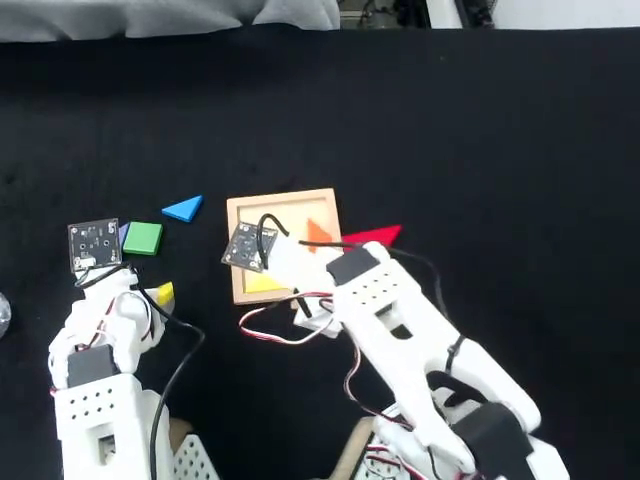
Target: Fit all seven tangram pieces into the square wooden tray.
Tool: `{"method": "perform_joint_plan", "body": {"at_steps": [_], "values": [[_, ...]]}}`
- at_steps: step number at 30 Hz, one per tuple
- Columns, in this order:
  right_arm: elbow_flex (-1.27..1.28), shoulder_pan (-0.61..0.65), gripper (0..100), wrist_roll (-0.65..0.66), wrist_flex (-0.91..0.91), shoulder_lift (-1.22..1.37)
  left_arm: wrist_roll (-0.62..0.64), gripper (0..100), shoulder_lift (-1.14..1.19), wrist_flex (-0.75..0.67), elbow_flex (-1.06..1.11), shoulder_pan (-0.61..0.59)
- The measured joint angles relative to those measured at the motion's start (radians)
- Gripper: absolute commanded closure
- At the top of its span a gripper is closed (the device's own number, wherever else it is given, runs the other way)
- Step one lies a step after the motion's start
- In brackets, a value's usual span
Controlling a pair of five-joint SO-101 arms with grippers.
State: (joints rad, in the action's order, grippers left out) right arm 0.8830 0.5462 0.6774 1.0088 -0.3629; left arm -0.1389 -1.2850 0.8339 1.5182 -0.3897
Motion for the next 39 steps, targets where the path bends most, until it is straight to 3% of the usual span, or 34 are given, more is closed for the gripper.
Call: {"method": "perform_joint_plan", "body": {"at_steps": [6,21,34,39], "values": [[-0.029,0.0,99.0,0.0,-0.02,0.11,0.0,72,0.0,0.0,0.0,0.0],[-0.044,0.0,98.8,0.0,-0.021,0.115,0.0,72,0.0,0.0,0.0,0.0],[-0.086,-0.077,98.8,0.0,-0.021,0.114,0.0,72,0.0,0.0,0.0,0.0],[-0.086,-0.103,98.8,-0.037,0.028,-0.012,0.0,72,0.0,0.0,0.0,0.0]]}}
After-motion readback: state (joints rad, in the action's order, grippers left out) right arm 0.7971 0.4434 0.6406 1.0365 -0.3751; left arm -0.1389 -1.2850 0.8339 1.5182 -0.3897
